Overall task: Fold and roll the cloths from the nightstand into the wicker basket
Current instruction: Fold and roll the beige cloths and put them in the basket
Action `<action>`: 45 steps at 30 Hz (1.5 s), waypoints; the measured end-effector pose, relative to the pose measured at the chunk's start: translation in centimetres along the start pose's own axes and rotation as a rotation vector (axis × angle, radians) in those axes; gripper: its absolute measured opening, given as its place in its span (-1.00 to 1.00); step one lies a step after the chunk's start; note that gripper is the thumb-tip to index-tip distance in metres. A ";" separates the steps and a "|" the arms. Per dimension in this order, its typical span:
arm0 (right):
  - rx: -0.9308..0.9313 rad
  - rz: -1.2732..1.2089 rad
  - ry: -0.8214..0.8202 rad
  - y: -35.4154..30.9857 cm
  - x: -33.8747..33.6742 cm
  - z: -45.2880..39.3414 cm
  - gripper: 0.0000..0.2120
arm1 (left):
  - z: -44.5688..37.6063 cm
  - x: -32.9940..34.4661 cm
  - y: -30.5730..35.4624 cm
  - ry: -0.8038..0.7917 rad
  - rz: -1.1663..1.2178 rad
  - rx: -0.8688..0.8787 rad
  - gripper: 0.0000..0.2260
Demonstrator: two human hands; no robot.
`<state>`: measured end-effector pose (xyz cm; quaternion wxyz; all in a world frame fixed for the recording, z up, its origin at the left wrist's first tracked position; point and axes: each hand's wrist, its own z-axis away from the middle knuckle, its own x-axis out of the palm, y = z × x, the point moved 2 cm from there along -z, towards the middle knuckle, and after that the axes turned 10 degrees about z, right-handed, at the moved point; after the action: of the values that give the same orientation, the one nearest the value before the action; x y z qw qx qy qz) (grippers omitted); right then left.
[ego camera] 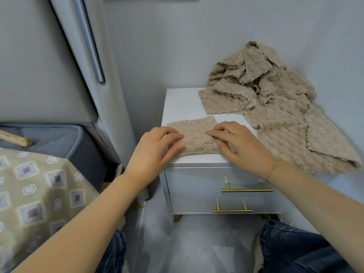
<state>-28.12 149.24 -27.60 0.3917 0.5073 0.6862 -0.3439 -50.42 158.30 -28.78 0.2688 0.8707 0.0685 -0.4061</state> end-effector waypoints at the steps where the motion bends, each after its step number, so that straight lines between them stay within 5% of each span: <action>1: 0.019 -0.027 -0.057 0.1 0.0 0.2 -0.60 | 0.3 0.1 -0.4 -0.041 -0.012 0.000 -0.61; 7: 0.066 -0.084 -0.178 -0.1 -0.2 1.0 -0.35 | 1.5 0.2 -0.4 -0.118 0.006 0.010 -0.38; 15: 0.078 -0.143 -0.168 -1.4 -0.7 2.2 -0.51 | 2.6 -0.7 1.0 -0.064 -0.032 0.006 -0.65; 23: 0.407 -0.532 -0.228 -0.3 -1.4 1.0 -0.73 | 1.4 -1.6 0.9 -0.096 0.300 -0.423 -0.65; 29: 0.531 -0.631 -0.246 0.7 -0.5 -1.2 -0.25 | -0.1 -0.9 -0.4 -0.075 0.570 -0.700 -0.18; 34: 0.614 -0.476 -0.182 0.9 0.3 -2.4 -0.47 | -1.3 -0.2 -0.3 0.018 0.555 -0.837 -0.44; 38: 0.695 -0.446 -0.164 1.0 0.9 -3.1 -0.45 | -2.1 0.3 -1.1 0.091 0.537 -0.879 -0.61; 45: 0.746 -0.416 -0.230 1.1 0.8 -4.3 -0.50 | -3.5 -0.9 -2.2 -0.300 0.536 -0.864 -0.48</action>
<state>-28.05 153.57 -26.39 0.1781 0.4234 0.5548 -0.6937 -49.43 162.08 -27.13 0.7044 0.5999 -0.0343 -0.3779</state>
